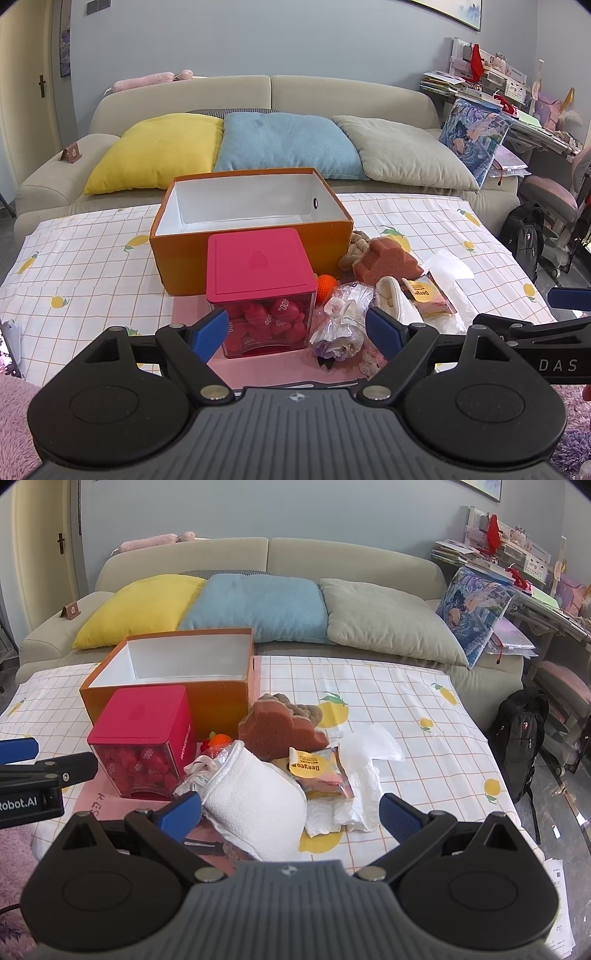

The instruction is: Organize soft objects

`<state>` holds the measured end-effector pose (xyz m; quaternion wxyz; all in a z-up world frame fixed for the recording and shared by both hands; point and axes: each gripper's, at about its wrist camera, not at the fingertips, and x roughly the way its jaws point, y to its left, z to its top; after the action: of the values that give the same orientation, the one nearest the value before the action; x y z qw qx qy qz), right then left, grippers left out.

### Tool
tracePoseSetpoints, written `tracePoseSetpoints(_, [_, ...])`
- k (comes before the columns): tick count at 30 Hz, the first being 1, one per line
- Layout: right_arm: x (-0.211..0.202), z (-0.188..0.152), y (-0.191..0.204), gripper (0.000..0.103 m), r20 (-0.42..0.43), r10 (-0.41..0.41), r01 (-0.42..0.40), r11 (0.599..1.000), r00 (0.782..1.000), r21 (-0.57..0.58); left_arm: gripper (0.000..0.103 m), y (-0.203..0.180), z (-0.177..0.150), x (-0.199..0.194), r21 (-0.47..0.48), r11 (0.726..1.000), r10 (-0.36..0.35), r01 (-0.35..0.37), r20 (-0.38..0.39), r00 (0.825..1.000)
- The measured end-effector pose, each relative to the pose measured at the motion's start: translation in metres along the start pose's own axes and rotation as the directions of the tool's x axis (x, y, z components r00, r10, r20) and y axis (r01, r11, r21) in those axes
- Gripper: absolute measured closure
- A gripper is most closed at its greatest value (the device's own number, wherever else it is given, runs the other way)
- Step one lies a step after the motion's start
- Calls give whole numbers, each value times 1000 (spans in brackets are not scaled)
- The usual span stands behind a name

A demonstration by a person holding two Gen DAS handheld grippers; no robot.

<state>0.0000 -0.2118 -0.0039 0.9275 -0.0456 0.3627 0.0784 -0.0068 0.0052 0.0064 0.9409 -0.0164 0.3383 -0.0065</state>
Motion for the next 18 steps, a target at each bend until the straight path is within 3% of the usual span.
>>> tracePoseSetpoints(18, [5,0,0,3,-26,-2,2,1000,1000,1,8,-1,-2,0,-2,1000,-4,4,-3,1000])
